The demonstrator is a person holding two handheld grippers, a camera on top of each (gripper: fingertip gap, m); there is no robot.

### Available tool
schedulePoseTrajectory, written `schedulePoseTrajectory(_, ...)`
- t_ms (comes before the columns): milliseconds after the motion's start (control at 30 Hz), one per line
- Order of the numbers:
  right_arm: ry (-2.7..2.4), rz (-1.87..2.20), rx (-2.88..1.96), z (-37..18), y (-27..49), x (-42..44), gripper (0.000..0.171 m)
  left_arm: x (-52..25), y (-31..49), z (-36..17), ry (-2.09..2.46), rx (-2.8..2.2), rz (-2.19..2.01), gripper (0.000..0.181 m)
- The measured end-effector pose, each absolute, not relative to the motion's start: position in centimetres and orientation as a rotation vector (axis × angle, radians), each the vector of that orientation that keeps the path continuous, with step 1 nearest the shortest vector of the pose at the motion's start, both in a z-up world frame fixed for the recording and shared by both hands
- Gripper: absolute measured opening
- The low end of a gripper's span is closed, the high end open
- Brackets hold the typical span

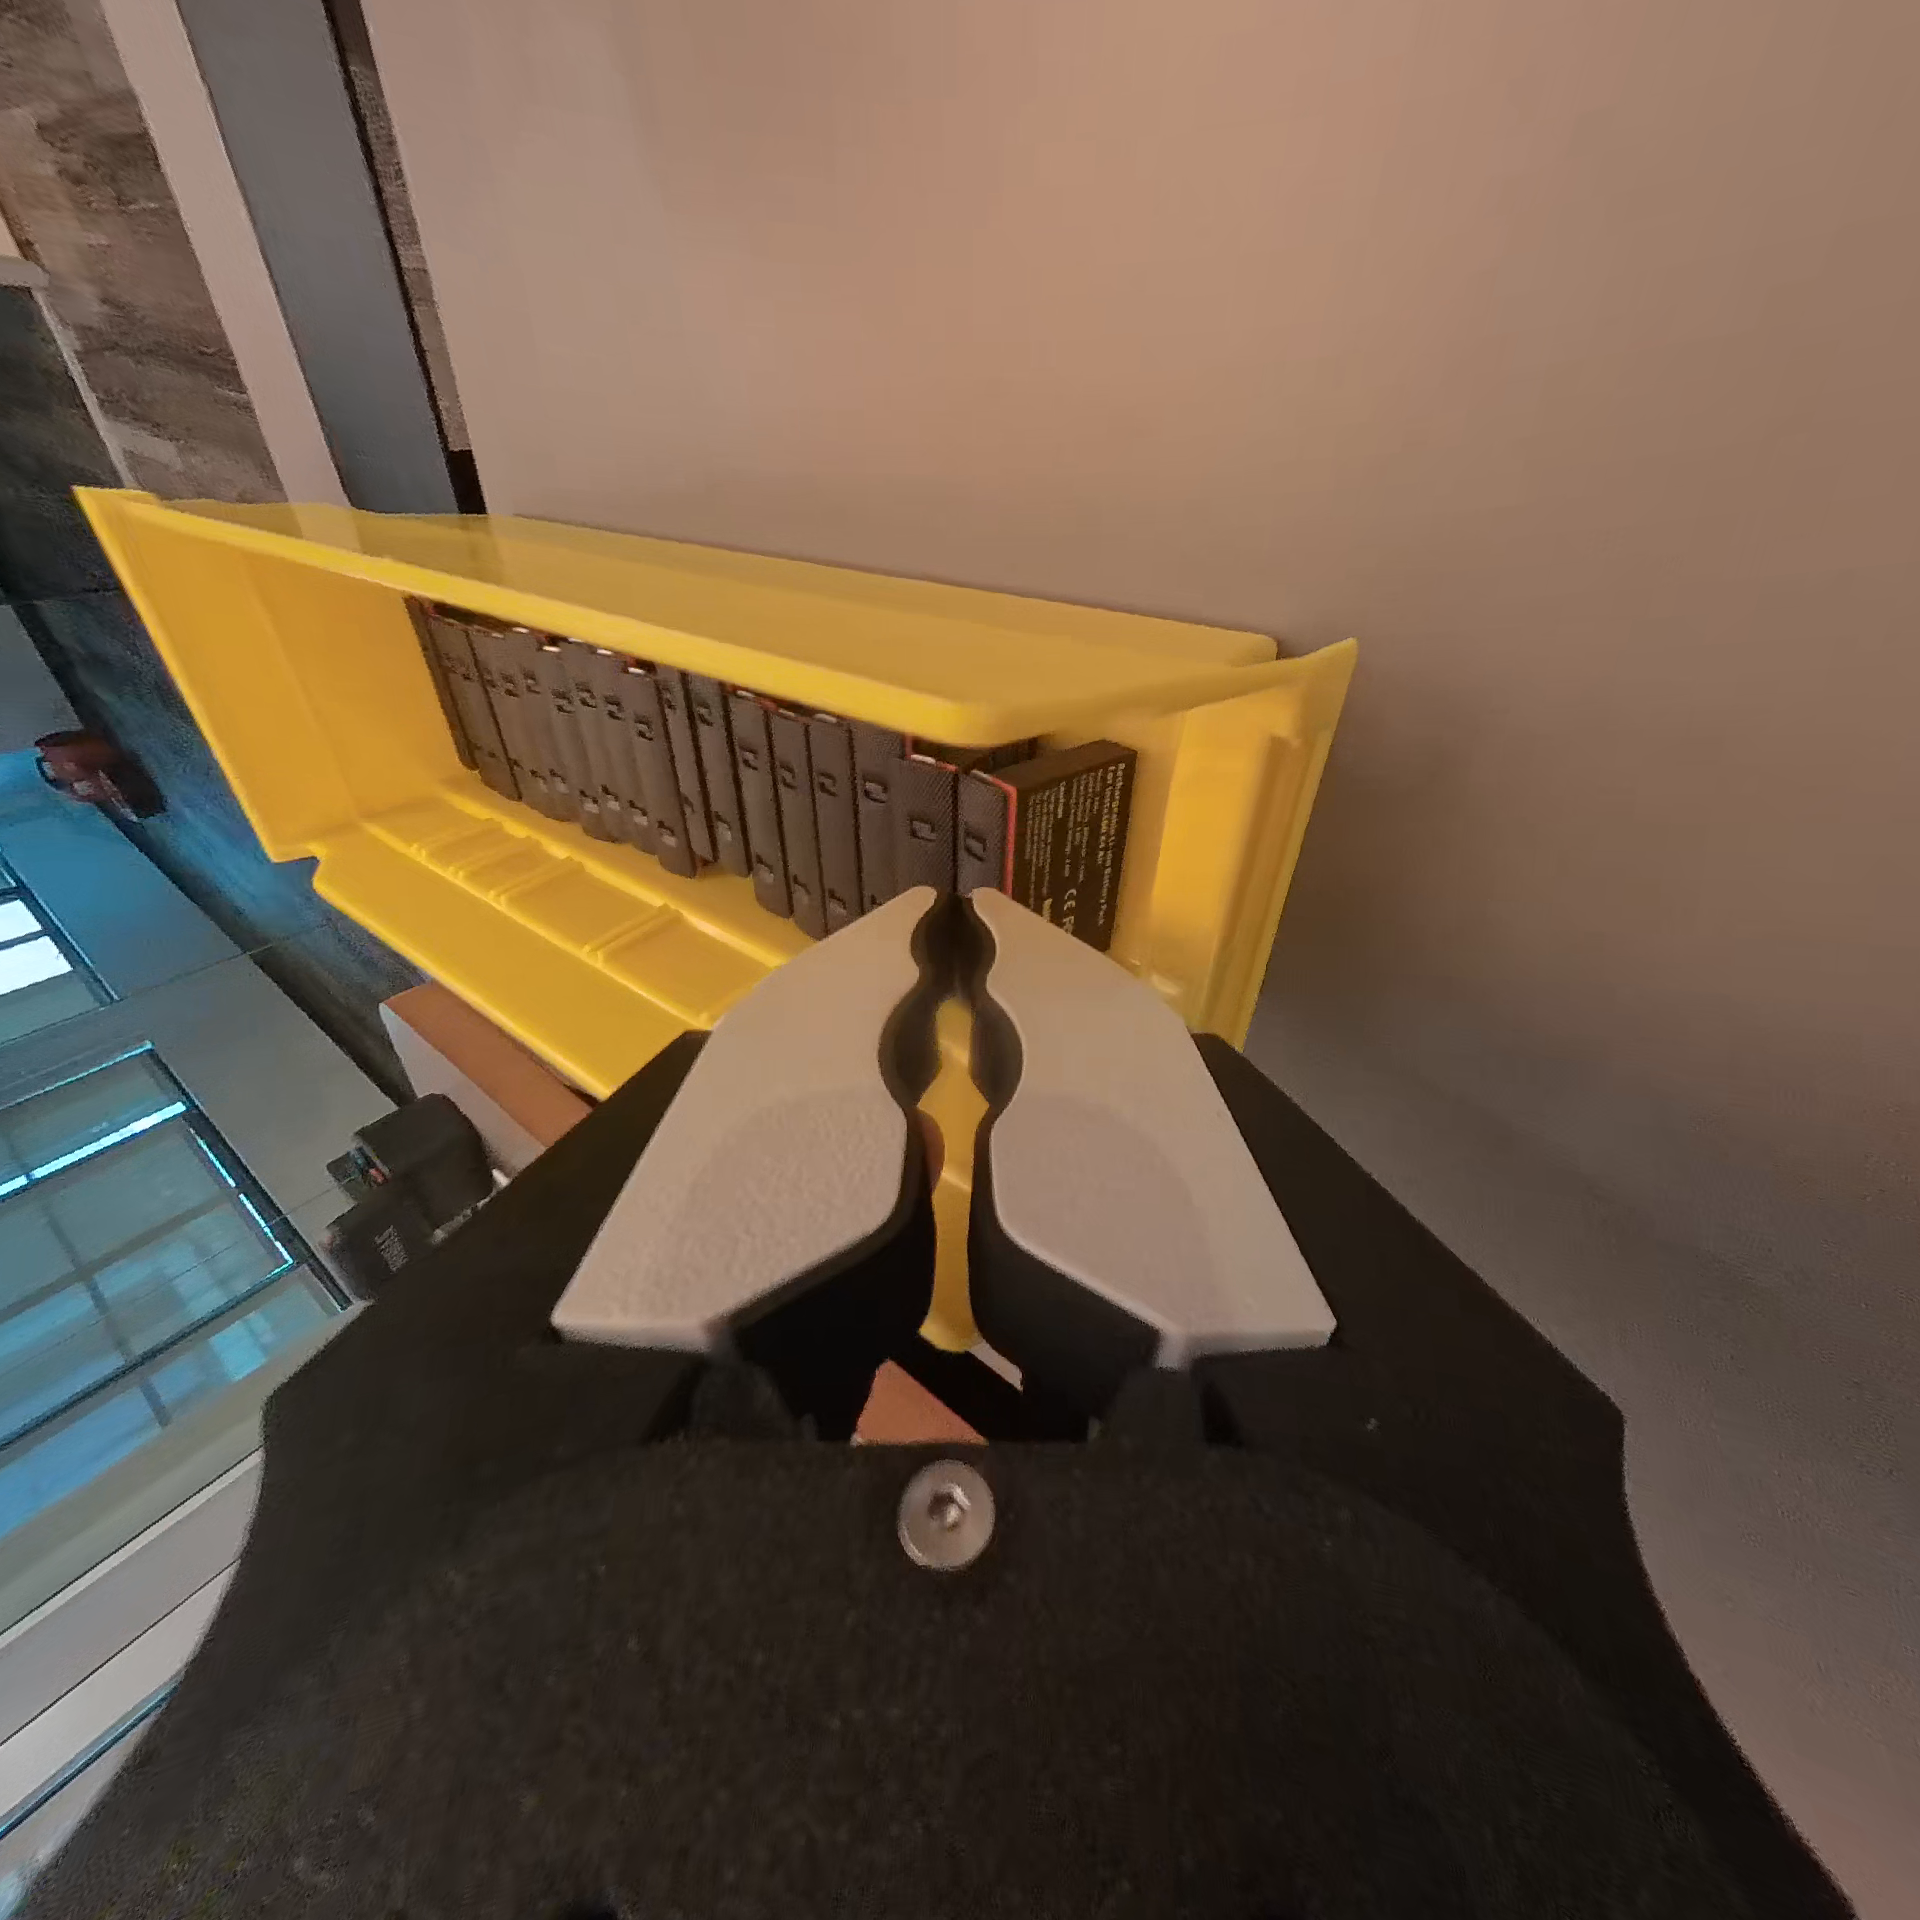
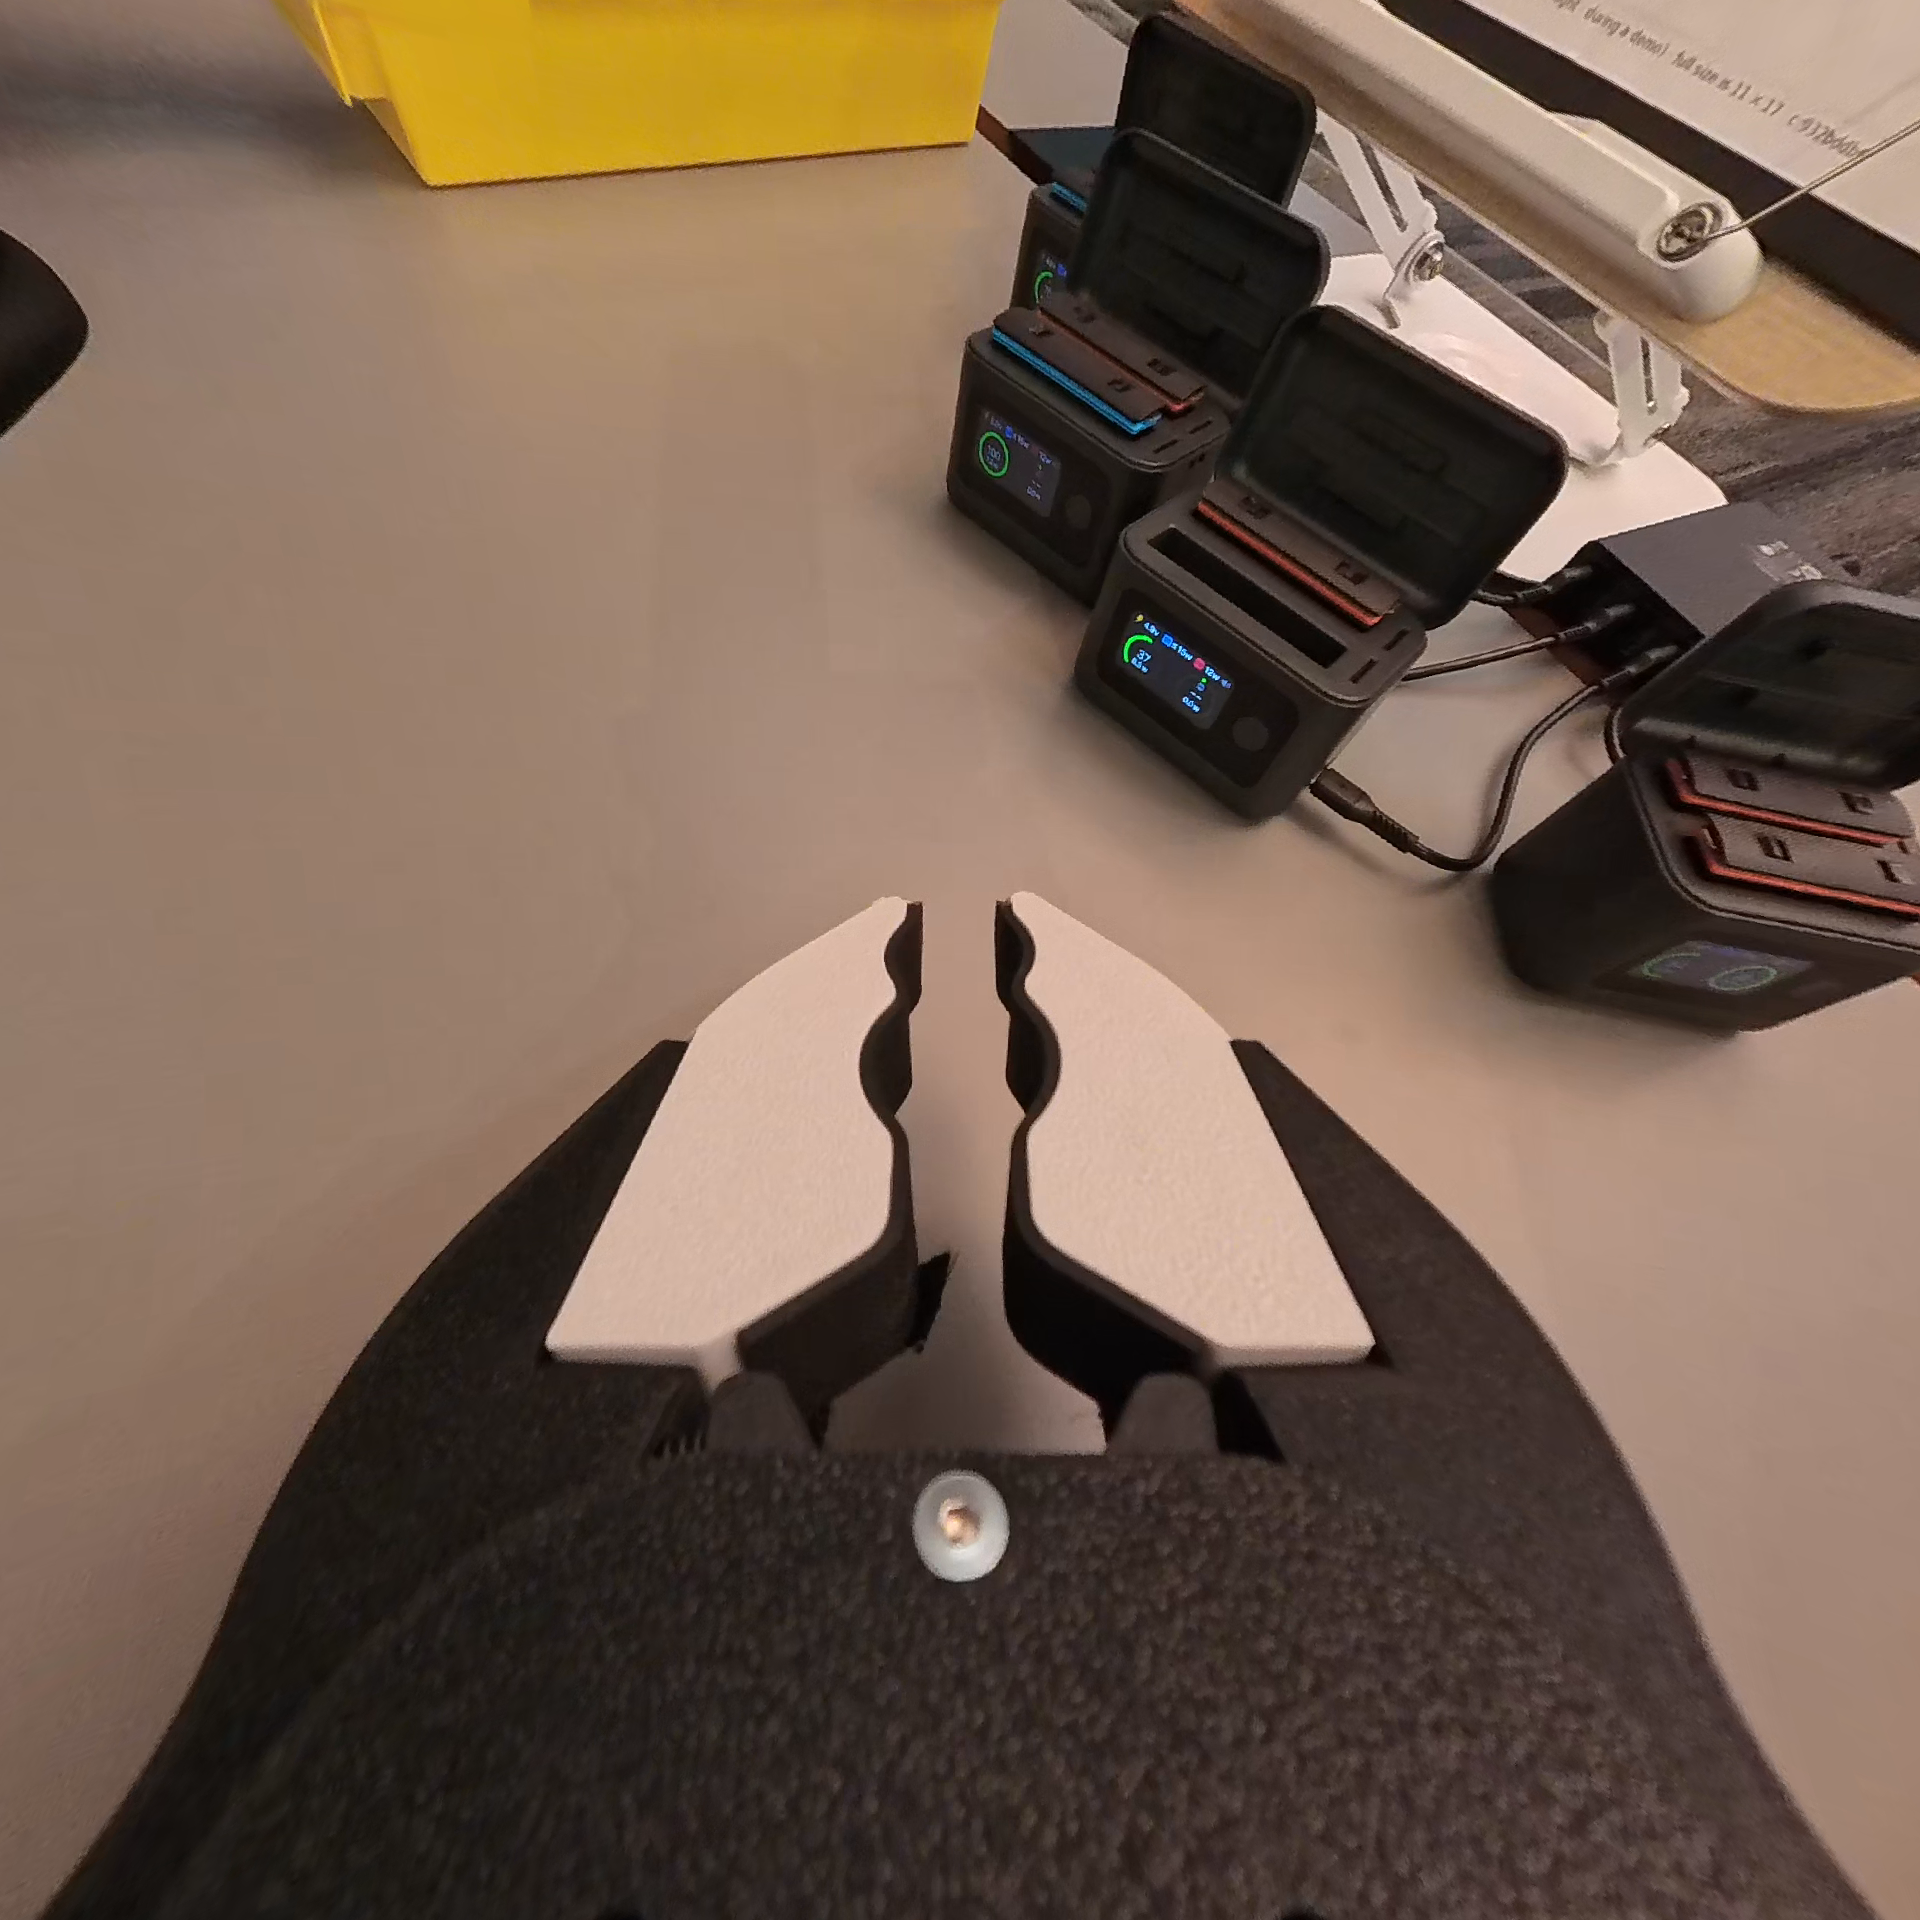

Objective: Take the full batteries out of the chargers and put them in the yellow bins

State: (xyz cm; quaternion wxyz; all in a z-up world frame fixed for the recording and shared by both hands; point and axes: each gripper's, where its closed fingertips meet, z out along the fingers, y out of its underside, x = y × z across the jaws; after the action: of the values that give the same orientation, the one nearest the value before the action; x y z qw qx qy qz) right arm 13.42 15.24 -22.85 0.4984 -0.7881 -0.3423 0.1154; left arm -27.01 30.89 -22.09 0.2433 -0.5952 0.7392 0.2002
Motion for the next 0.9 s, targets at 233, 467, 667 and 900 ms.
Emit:
schedulePoseTrajectory(233, -0.833, 0.283, -1.906, -22.9, 15.2, 13.2, 0.013, -27.1, 30.9, -20.5, 1.943, -1.636, 0.506, 0.0)
schedulePoseTrajectory(467, -0.832, 0.291, -1.908, -22.9, 15.1, 13.1, 0.013, -25.8, 31.0, -21.4, 1.709, -1.936, 0.226, 0.012)
schedulePoseTrajectory(667, -0.833, 0.293, -1.904, -22.8, 15.1, 13.1, 0.013, -25.2, 31.3, -23.3, 1.705, -2.04, 0.218, 0.025)
schedulePoseTrajectory(900, -0.829, 0.289, -1.899, -22.6, 15.1, 13.3, 0.013, -25.5, 32.2, -24.4, 1.645, -2.095, 0.422, 0.024)
